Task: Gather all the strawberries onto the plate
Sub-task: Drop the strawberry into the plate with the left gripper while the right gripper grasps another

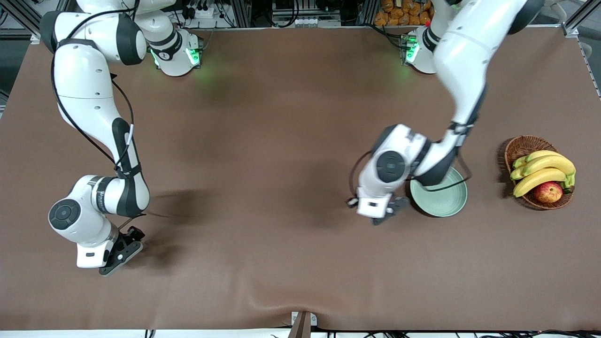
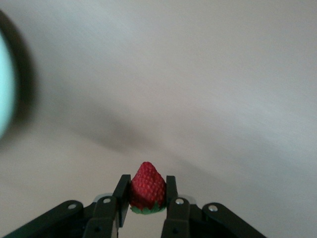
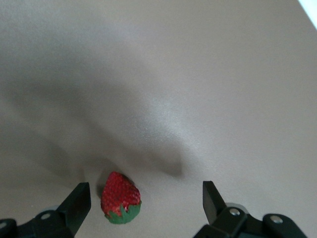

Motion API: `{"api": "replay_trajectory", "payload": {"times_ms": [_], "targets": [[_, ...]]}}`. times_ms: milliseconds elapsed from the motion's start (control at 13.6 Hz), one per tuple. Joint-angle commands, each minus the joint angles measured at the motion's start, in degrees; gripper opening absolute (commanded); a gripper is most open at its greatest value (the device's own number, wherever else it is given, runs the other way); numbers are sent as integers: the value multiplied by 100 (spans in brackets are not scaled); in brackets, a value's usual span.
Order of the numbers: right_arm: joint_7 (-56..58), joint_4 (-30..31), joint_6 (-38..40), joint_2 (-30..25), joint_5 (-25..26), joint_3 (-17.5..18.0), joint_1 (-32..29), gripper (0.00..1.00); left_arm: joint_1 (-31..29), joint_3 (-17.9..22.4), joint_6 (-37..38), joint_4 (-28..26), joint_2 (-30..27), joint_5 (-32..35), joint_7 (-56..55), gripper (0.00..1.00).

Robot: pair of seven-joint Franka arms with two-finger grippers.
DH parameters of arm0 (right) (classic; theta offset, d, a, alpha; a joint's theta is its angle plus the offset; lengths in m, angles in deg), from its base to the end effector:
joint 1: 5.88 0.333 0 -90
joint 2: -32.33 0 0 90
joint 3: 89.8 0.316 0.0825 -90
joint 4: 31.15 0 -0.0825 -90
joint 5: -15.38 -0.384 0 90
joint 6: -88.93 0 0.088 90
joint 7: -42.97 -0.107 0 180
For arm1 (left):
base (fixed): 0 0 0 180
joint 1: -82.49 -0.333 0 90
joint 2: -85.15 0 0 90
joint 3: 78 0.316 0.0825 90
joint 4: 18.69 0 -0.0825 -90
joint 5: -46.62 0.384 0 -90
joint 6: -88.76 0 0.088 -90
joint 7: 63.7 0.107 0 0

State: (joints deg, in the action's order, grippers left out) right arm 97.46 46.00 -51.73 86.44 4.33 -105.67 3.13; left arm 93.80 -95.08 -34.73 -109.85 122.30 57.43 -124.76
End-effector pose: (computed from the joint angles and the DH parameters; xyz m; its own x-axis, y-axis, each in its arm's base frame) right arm 0.7544 -0.0392 0.1867 0.6724 0.7382 0.0550 0.7159 -0.6673 0.2056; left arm 0.6228 -0.2967 0.2629 0.8694 0.4918 -0.0482 0.4908 -0.8707 -0.0315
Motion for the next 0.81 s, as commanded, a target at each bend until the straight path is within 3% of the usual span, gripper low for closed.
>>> {"api": "replay_trajectory", "payload": {"times_ms": [0, 73, 147, 220, 367, 588, 661, 734], "targets": [[290, 20, -68, 29, -21, 93, -84, 98, -742, -93, -34, -1138, -866, 88, 1049, 0], [290, 37, 90, 29, -21, 93, -66, 65, -865, -84, -17, -1279, -893, 88, 1270, 0], [290, 38, 213, 29, -21, 93, -66, 24, -980, -58, 1, -1403, -859, 132, 1446, 0], [308, 38, 258, 29, -12, 93, -66, 2, -1181, -41, -8, -1508, -841, 141, 1717, 0], [518, 29, 258, 20, -20, 93, -75, 0, -1594, -67, -17, -1667, -849, 412, 2062, 0], [528, 20, 258, -50, -29, 93, -14, 0, -1771, -58, -87, -1773, -727, 1018, 2063, 11], [528, 3, 267, -85, -38, 110, 39, 0, -1911, -75, -87, -1773, -666, 1168, 2072, 21], [510, 2, 267, -173, -38, 250, 74, 0, -1965, -75, -87, -1764, -656, 1221, 2089, 45]]}}
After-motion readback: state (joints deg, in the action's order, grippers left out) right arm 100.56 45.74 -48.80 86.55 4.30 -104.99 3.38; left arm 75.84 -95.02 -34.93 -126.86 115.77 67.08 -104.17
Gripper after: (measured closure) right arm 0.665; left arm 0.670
